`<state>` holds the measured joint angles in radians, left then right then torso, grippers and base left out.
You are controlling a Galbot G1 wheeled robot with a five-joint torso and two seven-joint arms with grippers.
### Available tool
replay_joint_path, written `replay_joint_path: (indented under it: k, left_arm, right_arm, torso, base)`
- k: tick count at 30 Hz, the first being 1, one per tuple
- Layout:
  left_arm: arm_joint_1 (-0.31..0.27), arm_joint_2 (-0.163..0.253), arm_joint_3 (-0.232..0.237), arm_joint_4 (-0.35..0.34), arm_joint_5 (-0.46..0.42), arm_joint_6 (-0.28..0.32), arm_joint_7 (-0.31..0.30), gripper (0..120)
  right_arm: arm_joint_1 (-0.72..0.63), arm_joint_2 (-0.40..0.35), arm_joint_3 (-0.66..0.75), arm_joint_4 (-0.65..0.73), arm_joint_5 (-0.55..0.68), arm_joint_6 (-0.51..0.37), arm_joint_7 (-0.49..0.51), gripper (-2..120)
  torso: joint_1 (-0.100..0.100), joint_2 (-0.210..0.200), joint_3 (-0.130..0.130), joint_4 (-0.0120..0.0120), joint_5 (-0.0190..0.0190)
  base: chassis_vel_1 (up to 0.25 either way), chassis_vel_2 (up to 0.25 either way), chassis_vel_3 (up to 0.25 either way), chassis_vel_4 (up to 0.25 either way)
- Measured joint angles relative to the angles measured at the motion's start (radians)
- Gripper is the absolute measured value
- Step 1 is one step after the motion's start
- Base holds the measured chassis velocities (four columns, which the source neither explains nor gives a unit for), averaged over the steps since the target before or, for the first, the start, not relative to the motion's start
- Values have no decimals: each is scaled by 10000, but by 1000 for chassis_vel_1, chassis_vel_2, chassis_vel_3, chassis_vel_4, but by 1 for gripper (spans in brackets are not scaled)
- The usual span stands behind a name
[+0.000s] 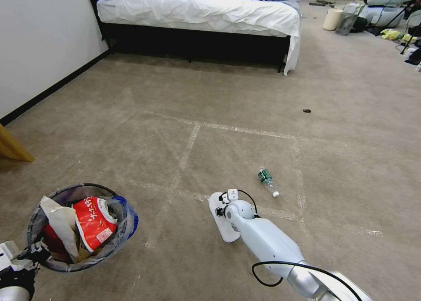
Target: Pick up the trash bin and place the garbage on the floor into it.
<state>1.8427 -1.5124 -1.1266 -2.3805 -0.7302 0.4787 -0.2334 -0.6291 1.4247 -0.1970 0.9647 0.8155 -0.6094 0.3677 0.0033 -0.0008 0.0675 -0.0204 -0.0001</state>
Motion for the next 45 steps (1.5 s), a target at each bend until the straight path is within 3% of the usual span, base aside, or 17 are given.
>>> replay_joint_path:
  k: [7,13,21,23,25,26,29,30,32,38,45]
  left_arm:
    - [-18,5,47,26,42,-23,14,1]
    - [-6,27,40,0,21,-16,13,1]
    - [-27,56,66,-101,-67,135,-30,1]
    - [-27,64,71,-113,-85,172,-44,1]
    - [-27,67,101,-168,-148,287,-110,1]
    - [-27,67,101,-168,-148,287,-110,1]
    - [-13,67,165,-355,-381,662,-272,1]
    - [-13,67,165,-355,-381,662,-272,1]
    - [-7,80,169,-449,-425,848,-379,1]
    - [4,114,214,-641,-663,1133,-550,1]
    - [-39,115,217,-712,-674,1181,-580,1]
  right_arm:
    - [-139,-131,-63,251,-10,16,-9,0]
    - [-312,-425,-32,862,130,18,27,0]
    - [-377,-1116,291,2817,407,581,2,0]
    - [-300,-1236,318,3322,500,908,-140,0]
    - [-55,-1466,278,4218,520,2017,-814,0]
    - [-55,-1466,278,4218,520,2017,-814,0]
    - [503,-1778,-57,5726,781,3974,-2291,0]
    - [503,-1778,-57,5726,781,3974,-2291,0]
    - [923,-1826,-367,6565,1099,4842,-2941,0]
    - [2155,-1677,-1540,7931,2134,6218,-3843,0]
    - [3393,-1292,-3226,8711,3378,6983,-4483,0]
  torso:
    - [0,0,0,2,1]
    - [0,0,1,1,2]
    - [0,0,2,0,0]
    - [0,-1,2,1,1]
    - [0,0,1,1,-1]
    - [0,0,1,1,-1]
    - [1,0,1,1,0]
    - [1,0,1,1,0]
    - [1,0,1,1,-1]
    - [0,0,1,1,-3]
    - [0,0,1,2,-3]
  base:
    - [0,0,0,0]
    - [0,0,0,0]
    - [0,0,0,0]
    - [0,0,0,0]
    - [0,0,0,0]
    - [0,0,0,0]
    - [0,0,0,0]
    - [0,0,0,0]
    - [0,0,0,0]
    - [0,0,0,0]
    - [0,0,0,0]
